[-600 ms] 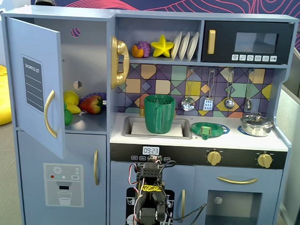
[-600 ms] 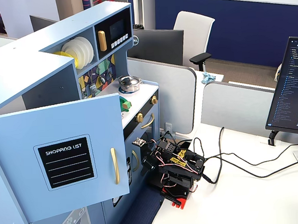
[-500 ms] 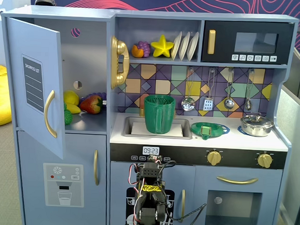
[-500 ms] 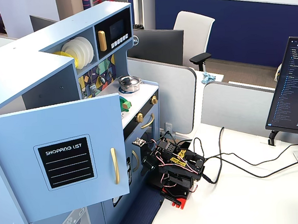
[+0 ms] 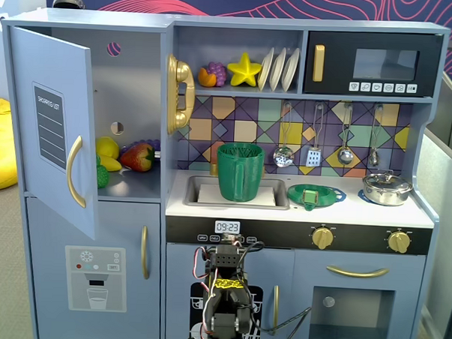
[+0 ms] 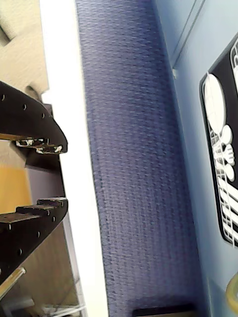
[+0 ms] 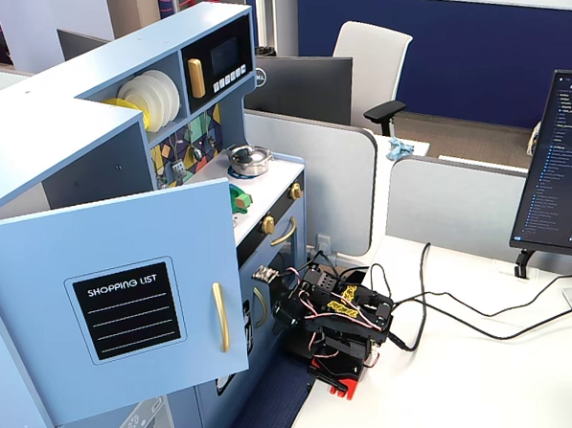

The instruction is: Pick up the green pineapple from the left cabinet and place it in the green recipient

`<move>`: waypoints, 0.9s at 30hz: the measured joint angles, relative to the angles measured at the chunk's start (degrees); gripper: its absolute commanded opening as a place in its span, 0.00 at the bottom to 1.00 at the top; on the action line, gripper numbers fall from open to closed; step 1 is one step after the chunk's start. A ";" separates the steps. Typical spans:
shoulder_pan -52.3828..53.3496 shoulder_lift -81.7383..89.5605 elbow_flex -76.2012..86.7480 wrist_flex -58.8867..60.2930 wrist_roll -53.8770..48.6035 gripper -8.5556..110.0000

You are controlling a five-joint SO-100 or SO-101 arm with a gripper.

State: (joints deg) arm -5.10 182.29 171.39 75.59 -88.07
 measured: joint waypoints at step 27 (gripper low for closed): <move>-44.47 -42.28 -36.65 -71.63 -14.24 0.30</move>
State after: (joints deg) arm -49.57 140.01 134.74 3.96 -102.30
